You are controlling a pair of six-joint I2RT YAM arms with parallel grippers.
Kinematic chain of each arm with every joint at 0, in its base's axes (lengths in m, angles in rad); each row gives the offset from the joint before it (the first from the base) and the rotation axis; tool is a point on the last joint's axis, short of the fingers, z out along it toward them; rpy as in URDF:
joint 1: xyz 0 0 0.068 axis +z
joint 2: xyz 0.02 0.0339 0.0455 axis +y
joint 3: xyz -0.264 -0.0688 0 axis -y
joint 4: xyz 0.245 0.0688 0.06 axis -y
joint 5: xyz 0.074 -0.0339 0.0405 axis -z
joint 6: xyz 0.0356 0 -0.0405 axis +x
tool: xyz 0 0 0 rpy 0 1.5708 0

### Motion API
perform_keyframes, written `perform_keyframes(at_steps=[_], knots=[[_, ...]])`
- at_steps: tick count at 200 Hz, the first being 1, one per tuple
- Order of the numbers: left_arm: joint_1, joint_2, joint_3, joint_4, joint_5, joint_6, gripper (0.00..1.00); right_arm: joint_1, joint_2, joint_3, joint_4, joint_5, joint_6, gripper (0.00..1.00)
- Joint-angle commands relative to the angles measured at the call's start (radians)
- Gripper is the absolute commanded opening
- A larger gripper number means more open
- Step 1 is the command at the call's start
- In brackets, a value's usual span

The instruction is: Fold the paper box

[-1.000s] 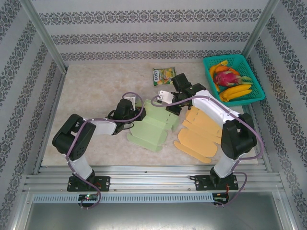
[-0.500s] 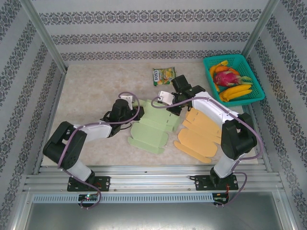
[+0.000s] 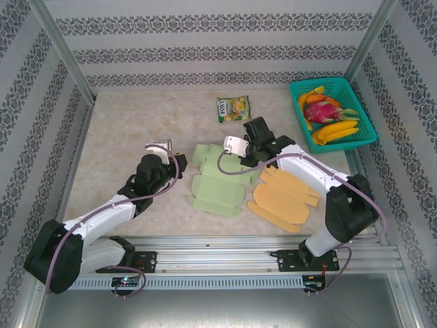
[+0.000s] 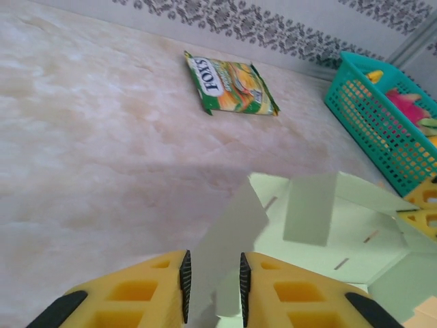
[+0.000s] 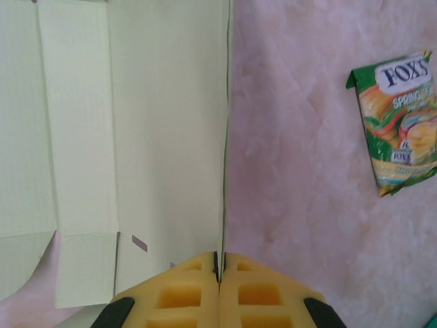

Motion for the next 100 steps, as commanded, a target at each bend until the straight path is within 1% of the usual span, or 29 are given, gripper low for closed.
perform_keyframes(at_steps=[1, 24, 29, 37, 70, 100], knots=[[-0.002, -0.055, -0.031, -0.053, -0.065, 0.052, 0.28, 0.022, -0.052, -0.023, 0.078, 0.056, -0.064, 0.0], [-0.001, -0.103, -0.079, -0.034, -0.074, 0.057, 0.29, 0.029, -0.064, -0.033, 0.09, 0.066, -0.1, 0.0], [0.0, -0.109, -0.086, -0.033, -0.079, 0.06, 0.31, 0.033, -0.066, -0.039, 0.097, 0.067, -0.111, 0.0], [0.0, -0.116, -0.095, -0.033, -0.084, 0.065, 0.31, 0.039, -0.07, -0.049, 0.112, 0.065, -0.131, 0.0], [0.003, -0.108, -0.124, -0.016, -0.095, 0.079, 0.32, 0.071, -0.081, -0.089, 0.182, 0.051, -0.227, 0.0], [0.004, -0.1, -0.149, 0.034, -0.09, 0.105, 0.33, 0.093, -0.063, -0.085, 0.198, 0.055, -0.267, 0.0]])
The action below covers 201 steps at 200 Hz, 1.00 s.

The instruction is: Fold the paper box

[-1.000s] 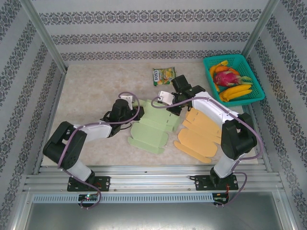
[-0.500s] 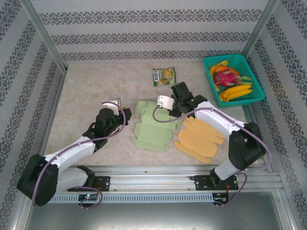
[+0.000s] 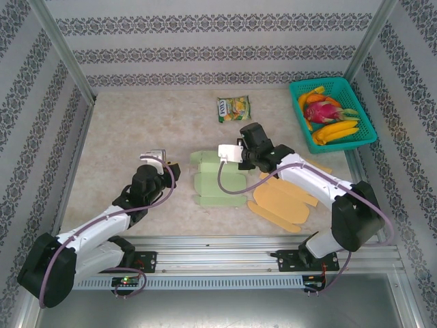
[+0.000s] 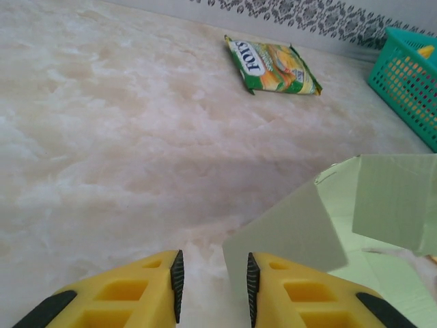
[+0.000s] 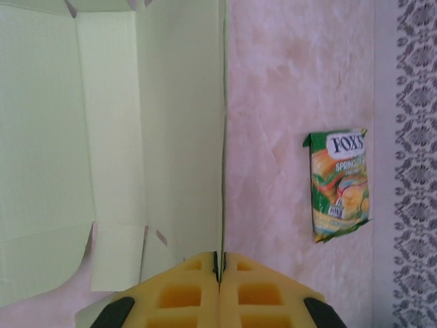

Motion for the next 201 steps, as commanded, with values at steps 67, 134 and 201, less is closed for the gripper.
perform_keyframes(at_steps=[67, 134, 201], knots=[[0.004, 0.096, -0.04, 0.159, 0.01, 0.063, 0.32, 0.04, 0.058, 0.006, 0.074, -0.005, -0.141, 0.0], [0.003, 0.176, -0.057, 0.262, 0.061, 0.092, 0.32, 0.024, 0.115, -0.018, 0.174, -0.018, -0.182, 0.0], [0.004, 0.291, -0.05, 0.357, 0.142, 0.127, 0.32, -0.007, 0.098, -0.131, 0.371, -0.058, -0.218, 0.0]])
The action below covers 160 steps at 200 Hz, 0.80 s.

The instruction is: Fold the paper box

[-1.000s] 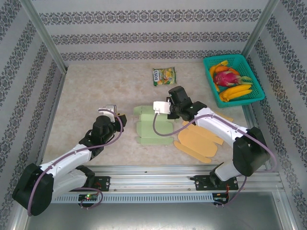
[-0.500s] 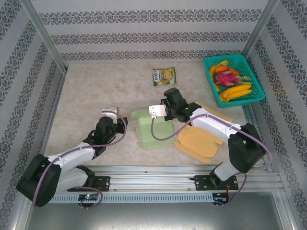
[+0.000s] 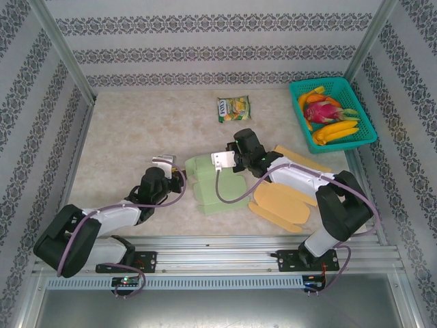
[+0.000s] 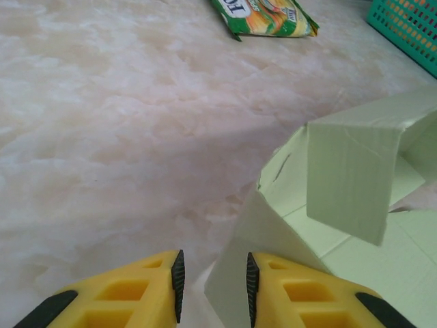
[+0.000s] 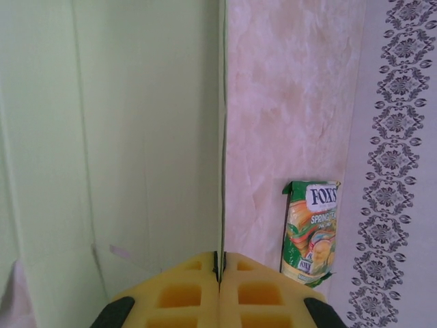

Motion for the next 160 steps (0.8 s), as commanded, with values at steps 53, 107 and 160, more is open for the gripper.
perform_keyframes(at_steps=[53, 107, 160], knots=[[0.004, 0.081, 0.032, 0.122, 0.14, 0.051, 0.31, -0.033, -0.012, -0.062, 0.105, -0.052, -0.023, 0.0], [0.004, 0.111, 0.042, 0.159, 0.188, 0.03, 0.31, -0.028, -0.023, -0.13, 0.234, -0.027, -0.046, 0.0], [0.001, 0.164, 0.057, 0.184, 0.21, 0.0, 0.31, -0.012, -0.009, -0.16, 0.292, 0.01, -0.053, 0.0]])
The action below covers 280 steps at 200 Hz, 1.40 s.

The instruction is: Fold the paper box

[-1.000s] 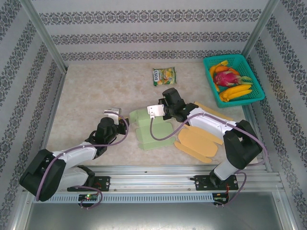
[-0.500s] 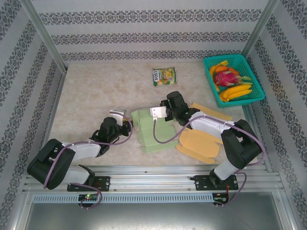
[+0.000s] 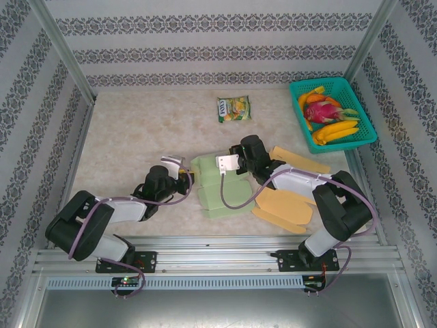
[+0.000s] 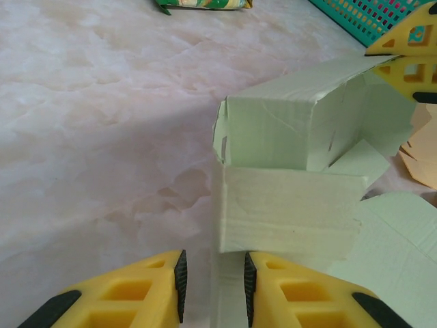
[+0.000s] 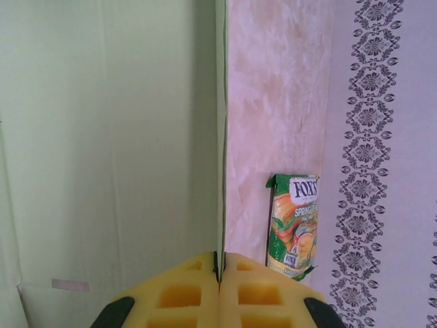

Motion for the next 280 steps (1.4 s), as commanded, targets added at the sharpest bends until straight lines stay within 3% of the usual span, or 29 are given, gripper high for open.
perform_keyframes(at_steps=[1, 146, 184, 280], knots=[[0.002, 0.022, 0.029, 0.06, 0.03, -0.019, 0.31, 0.015, -0.006, -0.017, 0.045, 0.015, -0.015, 0.0], [-0.028, 0.092, 0.072, 0.099, 0.052, -0.089, 0.33, 0.056, -0.015, -0.048, 0.09, 0.083, -0.058, 0.0], [-0.047, 0.114, 0.083, 0.103, 0.022, -0.095, 0.33, 0.102, -0.021, -0.102, 0.204, 0.151, -0.146, 0.0], [-0.079, 0.173, 0.111, 0.125, -0.096, -0.117, 0.34, 0.133, -0.021, -0.131, 0.203, 0.19, -0.152, 0.0]])
